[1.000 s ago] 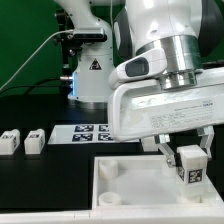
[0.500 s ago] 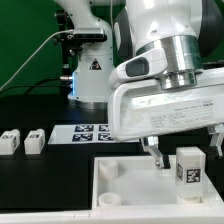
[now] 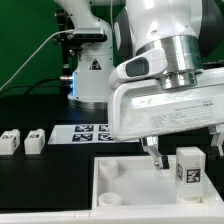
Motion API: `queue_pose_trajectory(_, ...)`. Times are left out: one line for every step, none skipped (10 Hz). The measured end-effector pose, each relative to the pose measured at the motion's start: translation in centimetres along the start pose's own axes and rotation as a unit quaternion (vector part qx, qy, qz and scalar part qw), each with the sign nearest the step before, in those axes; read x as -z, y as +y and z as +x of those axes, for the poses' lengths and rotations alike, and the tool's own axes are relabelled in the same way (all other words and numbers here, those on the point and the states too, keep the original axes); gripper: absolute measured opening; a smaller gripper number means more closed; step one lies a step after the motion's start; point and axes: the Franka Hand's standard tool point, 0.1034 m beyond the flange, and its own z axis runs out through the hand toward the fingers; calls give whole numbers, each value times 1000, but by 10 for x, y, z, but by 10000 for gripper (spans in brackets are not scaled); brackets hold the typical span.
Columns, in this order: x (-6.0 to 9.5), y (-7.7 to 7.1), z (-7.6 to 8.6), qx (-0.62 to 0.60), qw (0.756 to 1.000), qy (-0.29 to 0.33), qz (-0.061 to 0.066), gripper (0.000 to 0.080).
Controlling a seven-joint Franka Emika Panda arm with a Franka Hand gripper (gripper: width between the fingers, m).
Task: Assemble one leg
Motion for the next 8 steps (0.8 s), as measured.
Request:
queue_pose_trajectory(0, 0, 0, 0, 1000, 0, 0, 649)
queue_pose_trajectory(0, 0, 0, 0, 1000, 0, 0, 649)
queue_pose_trajectory(0, 0, 0, 0, 1000, 0, 0, 649)
queue_pose_trajectory(0, 0, 0, 0, 1000, 0, 0, 649)
queue_pose_trajectory(2, 0, 0, -2, 1000, -23, 2, 649)
queue_pose_trajectory(8, 1, 5, -3, 999, -34, 3, 649)
queue_pose_trajectory(11, -2, 3, -10, 996, -89, 10, 649)
queue_pose_trajectory(14, -3, 7, -14, 991, -132, 16, 649)
